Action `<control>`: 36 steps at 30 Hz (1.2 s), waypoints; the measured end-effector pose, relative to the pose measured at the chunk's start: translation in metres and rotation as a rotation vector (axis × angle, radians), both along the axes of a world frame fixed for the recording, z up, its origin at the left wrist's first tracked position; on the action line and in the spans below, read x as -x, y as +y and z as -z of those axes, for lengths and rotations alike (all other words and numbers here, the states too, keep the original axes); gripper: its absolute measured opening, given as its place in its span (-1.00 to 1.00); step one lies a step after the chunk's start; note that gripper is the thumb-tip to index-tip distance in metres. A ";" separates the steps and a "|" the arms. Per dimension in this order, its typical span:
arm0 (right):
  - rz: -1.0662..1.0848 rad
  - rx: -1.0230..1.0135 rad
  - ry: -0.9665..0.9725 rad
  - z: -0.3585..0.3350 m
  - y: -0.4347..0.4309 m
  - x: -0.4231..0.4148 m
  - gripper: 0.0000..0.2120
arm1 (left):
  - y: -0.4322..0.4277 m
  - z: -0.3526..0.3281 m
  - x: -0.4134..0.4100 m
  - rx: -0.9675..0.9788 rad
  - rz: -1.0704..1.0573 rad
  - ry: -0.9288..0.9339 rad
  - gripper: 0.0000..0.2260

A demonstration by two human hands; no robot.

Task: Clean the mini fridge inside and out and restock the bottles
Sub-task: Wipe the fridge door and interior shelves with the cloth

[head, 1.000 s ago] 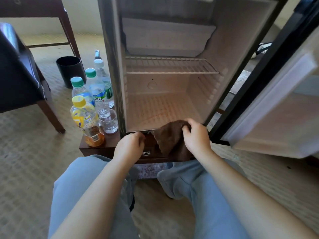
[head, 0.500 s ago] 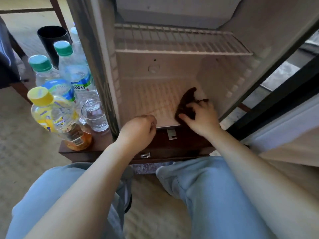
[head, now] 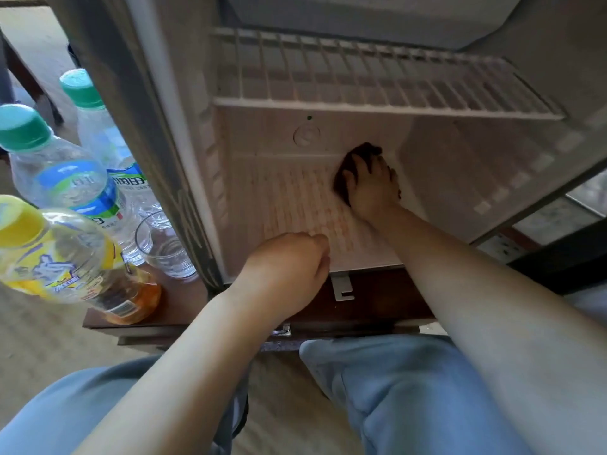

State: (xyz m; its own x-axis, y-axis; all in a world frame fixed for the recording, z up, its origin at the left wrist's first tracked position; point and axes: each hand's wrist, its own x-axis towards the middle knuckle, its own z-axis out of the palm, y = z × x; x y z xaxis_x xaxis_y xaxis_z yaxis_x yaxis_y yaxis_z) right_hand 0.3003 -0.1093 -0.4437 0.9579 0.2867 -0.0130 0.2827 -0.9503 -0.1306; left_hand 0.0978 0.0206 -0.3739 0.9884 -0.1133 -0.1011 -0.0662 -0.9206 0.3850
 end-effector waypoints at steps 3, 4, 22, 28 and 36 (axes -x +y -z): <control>0.054 0.020 0.022 -0.001 0.004 0.002 -0.49 | -0.001 -0.001 -0.001 -0.016 -0.001 0.011 -0.76; 0.067 0.025 0.042 -0.002 0.002 0.006 -0.49 | 0.000 -0.002 -0.001 -0.024 -0.002 0.017 -0.76; -0.107 0.028 0.062 -0.001 -0.058 0.129 -0.48 | 0.001 -0.004 0.014 -0.038 -0.020 0.054 -0.74; -0.105 0.028 0.040 -0.001 -0.022 0.056 -0.48 | 0.000 0.000 0.002 -0.027 0.006 0.052 -0.75; -0.094 0.041 0.038 0.000 0.004 0.007 -0.51 | -0.004 0.005 -0.008 -0.002 0.023 0.045 -0.75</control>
State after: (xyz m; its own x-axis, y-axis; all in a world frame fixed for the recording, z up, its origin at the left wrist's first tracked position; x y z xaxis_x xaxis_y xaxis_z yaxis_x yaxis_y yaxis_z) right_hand 0.2935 -0.1050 -0.4436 0.9254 0.3739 -0.0618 0.3665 -0.9245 -0.1048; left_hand 0.1062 0.0167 -0.3788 0.9799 -0.1362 -0.1456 -0.0704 -0.9196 0.3866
